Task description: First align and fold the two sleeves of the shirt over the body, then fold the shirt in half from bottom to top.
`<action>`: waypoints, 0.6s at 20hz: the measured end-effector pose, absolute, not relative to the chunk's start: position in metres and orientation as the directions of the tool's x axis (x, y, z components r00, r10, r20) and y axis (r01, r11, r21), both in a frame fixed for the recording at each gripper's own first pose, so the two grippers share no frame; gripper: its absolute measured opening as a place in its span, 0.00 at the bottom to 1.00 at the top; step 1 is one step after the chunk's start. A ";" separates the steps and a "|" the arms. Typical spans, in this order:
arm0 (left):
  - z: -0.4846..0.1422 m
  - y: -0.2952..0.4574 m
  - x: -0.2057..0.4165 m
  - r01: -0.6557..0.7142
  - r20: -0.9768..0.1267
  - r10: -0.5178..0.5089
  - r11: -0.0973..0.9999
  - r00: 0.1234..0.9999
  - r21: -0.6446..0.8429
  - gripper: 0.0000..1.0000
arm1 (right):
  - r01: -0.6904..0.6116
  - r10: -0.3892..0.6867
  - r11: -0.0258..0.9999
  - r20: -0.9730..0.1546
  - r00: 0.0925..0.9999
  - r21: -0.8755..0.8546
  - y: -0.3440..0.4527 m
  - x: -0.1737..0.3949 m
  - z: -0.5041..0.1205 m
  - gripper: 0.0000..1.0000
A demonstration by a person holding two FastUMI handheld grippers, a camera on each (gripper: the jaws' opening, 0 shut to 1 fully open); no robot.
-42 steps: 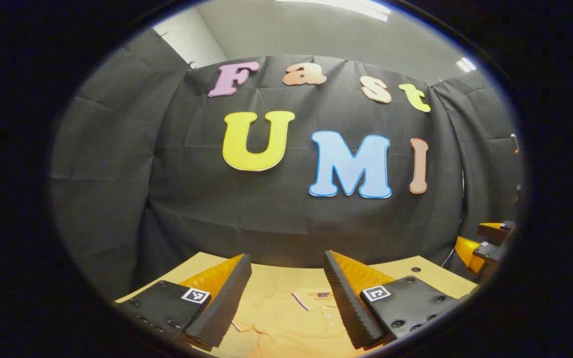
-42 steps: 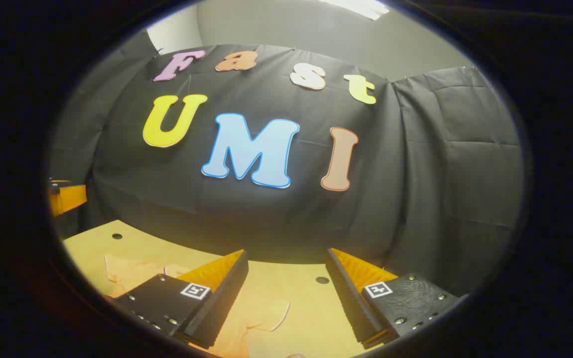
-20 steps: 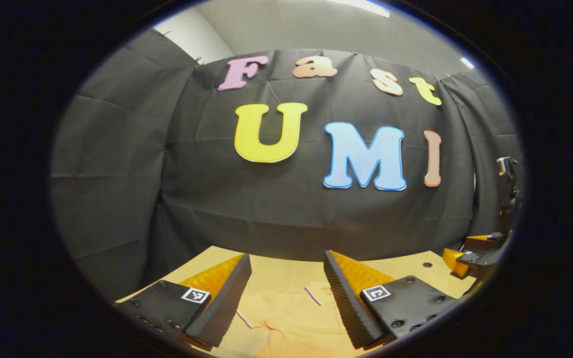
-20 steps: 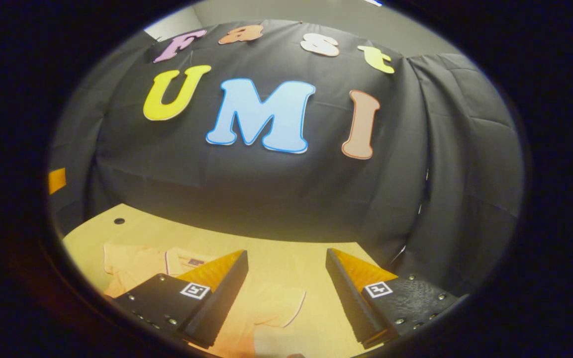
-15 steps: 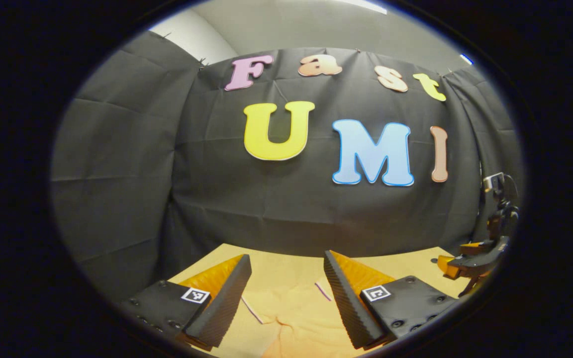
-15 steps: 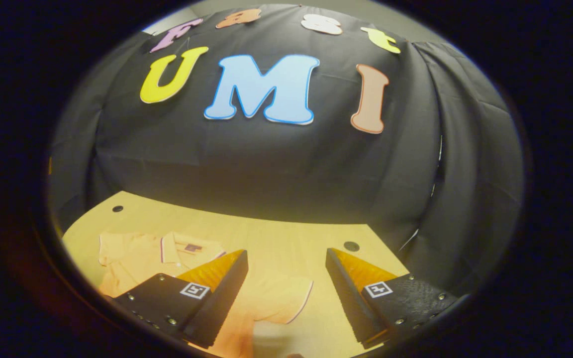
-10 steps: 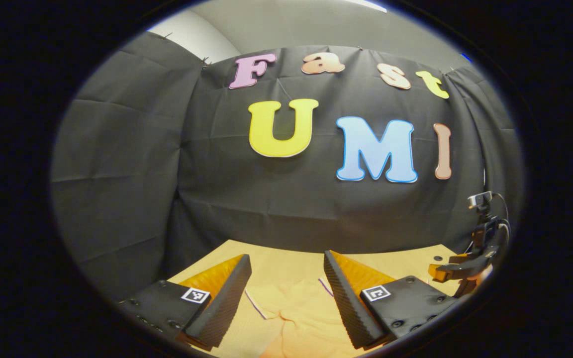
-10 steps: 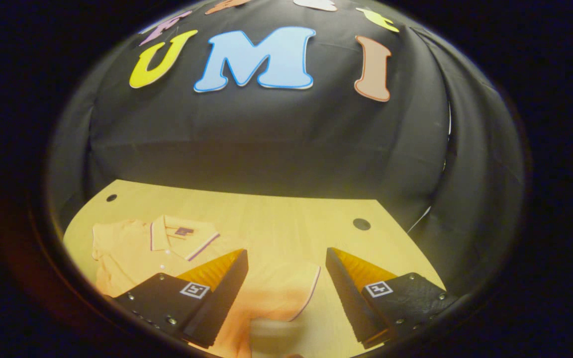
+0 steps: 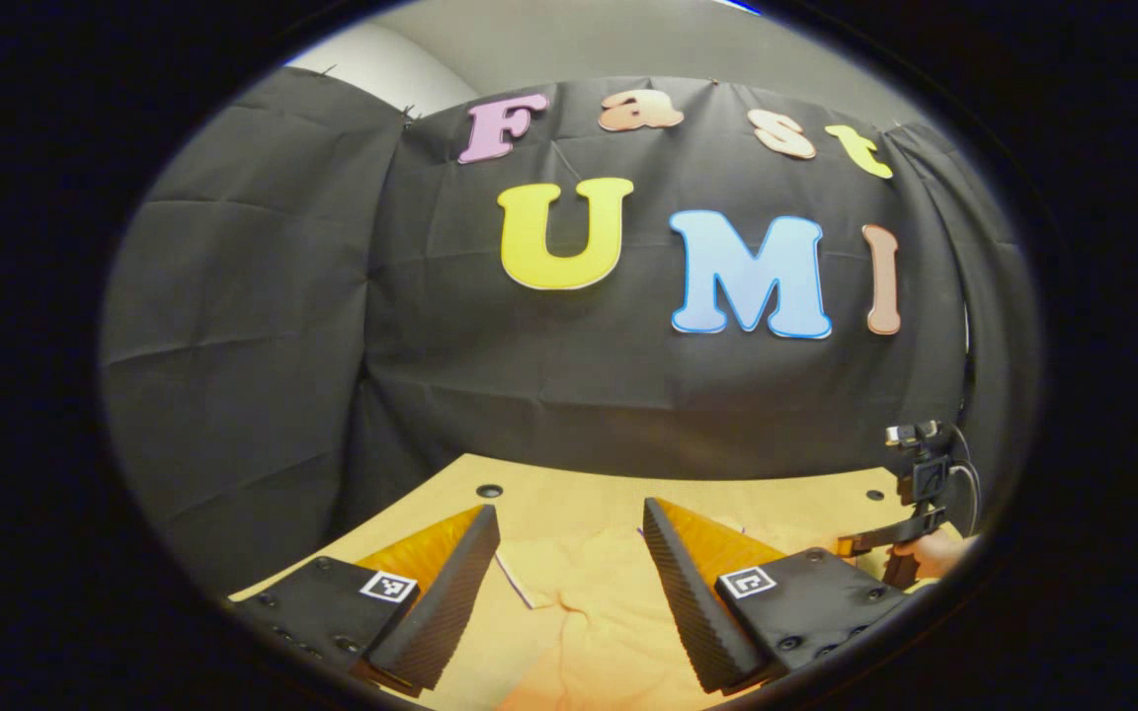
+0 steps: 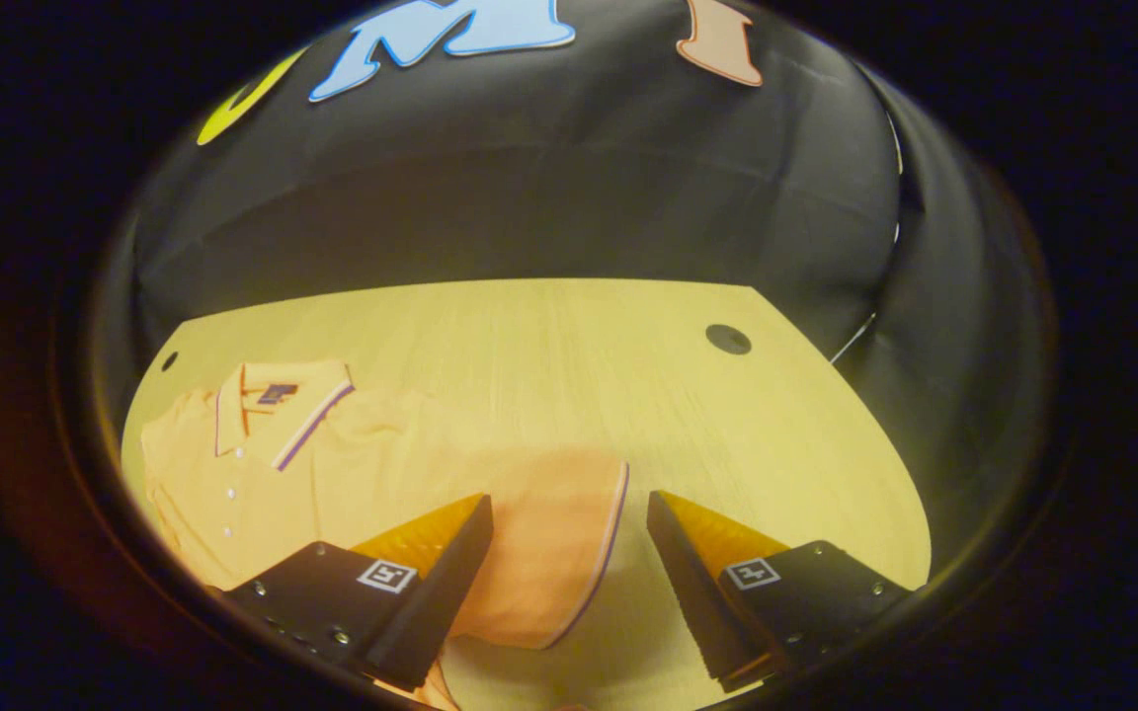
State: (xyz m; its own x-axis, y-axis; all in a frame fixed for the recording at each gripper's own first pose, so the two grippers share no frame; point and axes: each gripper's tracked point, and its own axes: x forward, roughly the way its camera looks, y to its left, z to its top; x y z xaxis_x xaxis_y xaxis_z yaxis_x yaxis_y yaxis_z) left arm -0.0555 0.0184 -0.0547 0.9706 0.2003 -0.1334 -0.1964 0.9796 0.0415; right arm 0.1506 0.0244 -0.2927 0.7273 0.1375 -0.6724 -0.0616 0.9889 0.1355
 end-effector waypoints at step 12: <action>-0.064 0.022 -0.059 -0.215 -0.143 0.217 0.976 0.966 0.029 0.95 | -0.079 0.215 0.971 -0.679 0.702 0.227 0.031 0.147 -0.305 0.42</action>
State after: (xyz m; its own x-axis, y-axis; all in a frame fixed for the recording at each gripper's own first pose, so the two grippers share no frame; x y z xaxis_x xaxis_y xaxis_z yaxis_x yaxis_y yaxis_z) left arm -0.0588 0.0221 -0.0639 0.9657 0.2166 -0.1433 -0.2147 0.9763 0.0288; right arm 0.1474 0.0307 -0.3045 0.7020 0.2154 -0.6788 -0.0787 0.9708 0.2266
